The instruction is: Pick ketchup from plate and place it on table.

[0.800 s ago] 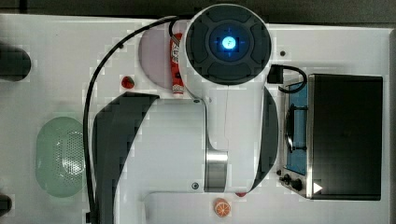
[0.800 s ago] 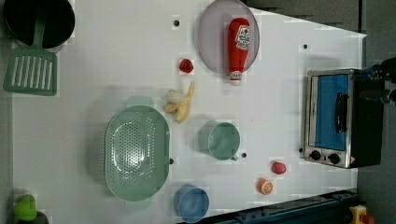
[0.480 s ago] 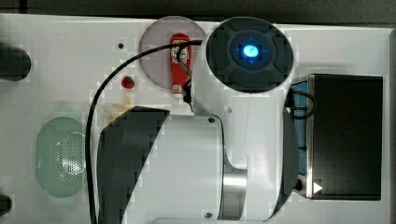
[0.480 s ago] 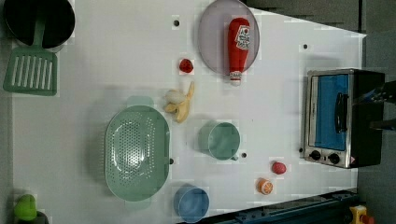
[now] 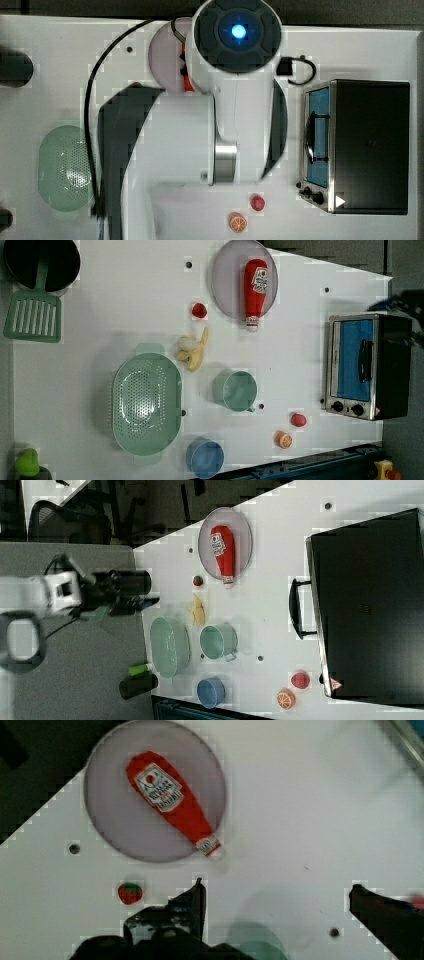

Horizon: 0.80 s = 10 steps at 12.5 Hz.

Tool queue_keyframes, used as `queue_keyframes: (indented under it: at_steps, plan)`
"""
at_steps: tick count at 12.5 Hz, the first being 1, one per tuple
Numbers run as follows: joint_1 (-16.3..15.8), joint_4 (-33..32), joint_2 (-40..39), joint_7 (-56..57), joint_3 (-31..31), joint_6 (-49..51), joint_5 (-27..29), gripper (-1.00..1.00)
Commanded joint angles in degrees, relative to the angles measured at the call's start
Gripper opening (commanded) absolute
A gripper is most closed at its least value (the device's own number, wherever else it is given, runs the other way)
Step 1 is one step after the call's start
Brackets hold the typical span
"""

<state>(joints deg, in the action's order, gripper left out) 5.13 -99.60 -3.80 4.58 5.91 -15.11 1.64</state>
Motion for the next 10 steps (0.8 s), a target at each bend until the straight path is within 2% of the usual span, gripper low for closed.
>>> queue_keyframes:
  at_steps: [1, 6, 10]
  plan:
    - [0.35, -0.56, -6.0, 7.81, 1.08, -2.75, 0.01, 1.0]
    - [-0.7, 4.36, -17.19, 18.74, 1.97, -5.44, -0.96, 1.0]
    - [-2.75, 10.39, -25.89, 25.4, 2.06, -7.16, -5.47, 1.0]
